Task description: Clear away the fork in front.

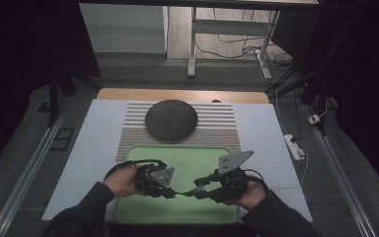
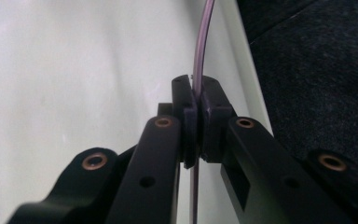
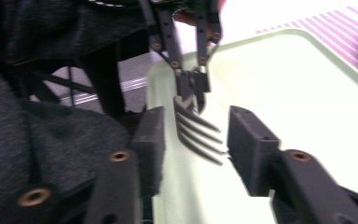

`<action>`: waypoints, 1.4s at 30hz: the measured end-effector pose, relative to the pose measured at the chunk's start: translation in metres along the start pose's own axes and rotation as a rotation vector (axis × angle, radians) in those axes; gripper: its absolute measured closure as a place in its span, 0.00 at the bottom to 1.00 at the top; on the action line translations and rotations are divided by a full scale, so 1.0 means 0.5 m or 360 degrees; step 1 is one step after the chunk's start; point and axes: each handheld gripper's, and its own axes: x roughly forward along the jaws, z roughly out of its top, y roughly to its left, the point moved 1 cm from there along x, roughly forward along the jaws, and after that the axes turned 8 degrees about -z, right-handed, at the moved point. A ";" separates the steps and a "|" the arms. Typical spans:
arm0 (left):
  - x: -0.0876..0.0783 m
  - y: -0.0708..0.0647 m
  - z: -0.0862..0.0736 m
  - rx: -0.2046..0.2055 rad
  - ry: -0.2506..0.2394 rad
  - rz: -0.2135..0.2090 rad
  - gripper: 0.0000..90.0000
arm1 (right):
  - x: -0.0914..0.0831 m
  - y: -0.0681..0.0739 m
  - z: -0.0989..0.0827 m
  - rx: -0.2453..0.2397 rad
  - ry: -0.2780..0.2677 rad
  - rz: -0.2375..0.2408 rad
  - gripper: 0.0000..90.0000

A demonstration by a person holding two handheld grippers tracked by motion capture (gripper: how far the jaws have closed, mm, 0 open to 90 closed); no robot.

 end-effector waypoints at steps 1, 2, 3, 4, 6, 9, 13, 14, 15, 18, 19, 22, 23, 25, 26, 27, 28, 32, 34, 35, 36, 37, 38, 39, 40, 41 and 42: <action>-0.001 0.002 -0.003 -0.0044 0.0001 0.0001 0.96 | 0.000 -0.001 -0.001 0.0004 0.0012 -0.0052 0.53; -0.001 0.004 -0.005 -0.0091 -0.0001 -0.0003 0.96 | -0.001 -0.002 -0.002 0.0008 0.0021 -0.0090 0.50; -0.001 0.005 -0.008 -0.0130 -0.0014 -0.0001 0.96 | -0.001 -0.003 -0.003 0.0016 0.0023 -0.0114 0.48; -0.002 0.005 -0.010 -0.0162 -0.0019 0.0002 0.96 | -0.002 -0.003 -0.004 0.0009 0.0021 -0.0153 0.45; -0.006 0.006 -0.014 -0.0227 -0.0009 0.0015 0.96 | -0.004 -0.001 -0.005 0.0008 0.0015 -0.0207 0.40; -0.012 0.004 -0.022 -0.0339 -0.0039 0.0039 0.96 | -0.010 0.002 -0.006 0.0000 0.0003 -0.0295 0.34; -0.022 0.003 -0.035 -0.0470 -0.0068 0.0087 0.96 | -0.019 0.006 -0.012 0.0012 0.0028 -0.0416 0.25; -0.024 0.003 -0.038 -0.0510 -0.0074 0.0090 0.96 | -0.020 0.006 -0.014 0.0008 0.0043 -0.0457 0.24; -0.026 0.002 -0.042 -0.0548 -0.0073 0.0095 0.96 | -0.022 0.007 -0.017 0.0000 0.0047 -0.0498 0.22; -0.030 0.001 -0.052 -0.0650 -0.0077 0.0129 0.96 | -0.028 0.011 -0.025 0.0007 0.0065 -0.0577 0.18; -0.031 0.001 -0.055 -0.0692 -0.0088 0.0138 0.96 | -0.031 0.012 -0.028 0.0016 0.0064 -0.0601 0.17; -0.034 -0.001 -0.065 -0.0799 -0.0100 0.0174 0.96 | -0.041 0.015 -0.035 0.0053 0.0046 -0.0633 0.13; -0.035 -0.001 -0.070 -0.0830 -0.0106 0.0185 0.96 | -0.045 0.016 -0.038 0.0065 0.0049 -0.0637 0.12; -0.036 -0.004 -0.078 -0.0906 -0.0118 0.0219 0.96 | -0.051 0.017 -0.045 0.0089 0.0058 -0.0670 0.10; -0.037 -0.005 -0.083 -0.0951 -0.0128 0.0233 0.95 | -0.054 0.017 -0.050 0.0106 0.0060 -0.0681 0.10; -0.038 -0.006 -0.087 -0.1000 -0.0139 0.0250 0.96 | -0.058 0.017 -0.054 0.0129 0.0067 -0.0679 0.07; -0.038 -0.007 -0.092 -0.1053 -0.0162 0.0272 0.96 | -0.061 0.017 -0.058 0.0150 0.0069 -0.0684 0.05; -0.040 -0.011 -0.109 -0.1222 -0.0198 0.0323 0.96 | -0.076 0.019 -0.074 0.0194 0.0058 -0.0718 0.04; -0.039 -0.012 -0.118 -0.1316 -0.0228 0.0332 0.96 | -0.083 0.021 -0.082 0.0201 0.0065 -0.0753 0.03; -0.037 -0.013 -0.123 -0.1358 -0.0235 0.0337 0.96 | -0.087 0.022 -0.085 0.0205 0.0069 -0.0757 0.03; -0.035 -0.013 -0.127 -0.1397 -0.0236 0.0341 0.96 | -0.090 0.023 -0.089 0.0212 0.0071 -0.0769 0.03; -0.032 -0.014 -0.131 -0.1437 -0.0233 0.0348 0.95 | -0.092 0.025 -0.093 0.0217 0.0069 -0.0780 0.03; -0.029 -0.014 -0.136 -0.1478 -0.0233 0.0358 0.95 | -0.096 0.026 -0.096 0.0218 0.0080 -0.0781 0.03; -0.026 -0.015 -0.140 -0.1525 -0.0235 0.0357 0.95 | -0.097 0.027 -0.100 0.0221 0.0083 -0.0777 0.03; -0.023 -0.014 -0.145 -0.1581 -0.0241 0.0351 0.95 | -0.099 0.028 -0.104 0.0215 0.0097 -0.0796 0.03; -0.019 -0.014 -0.150 -0.1625 -0.0245 0.0349 0.95 | -0.100 0.029 -0.108 0.0208 0.0110 -0.0814 0.03; -0.016 -0.013 -0.153 -0.1670 -0.0244 0.0354 0.95 | -0.102 0.030 -0.111 0.0197 0.0130 -0.0832 0.03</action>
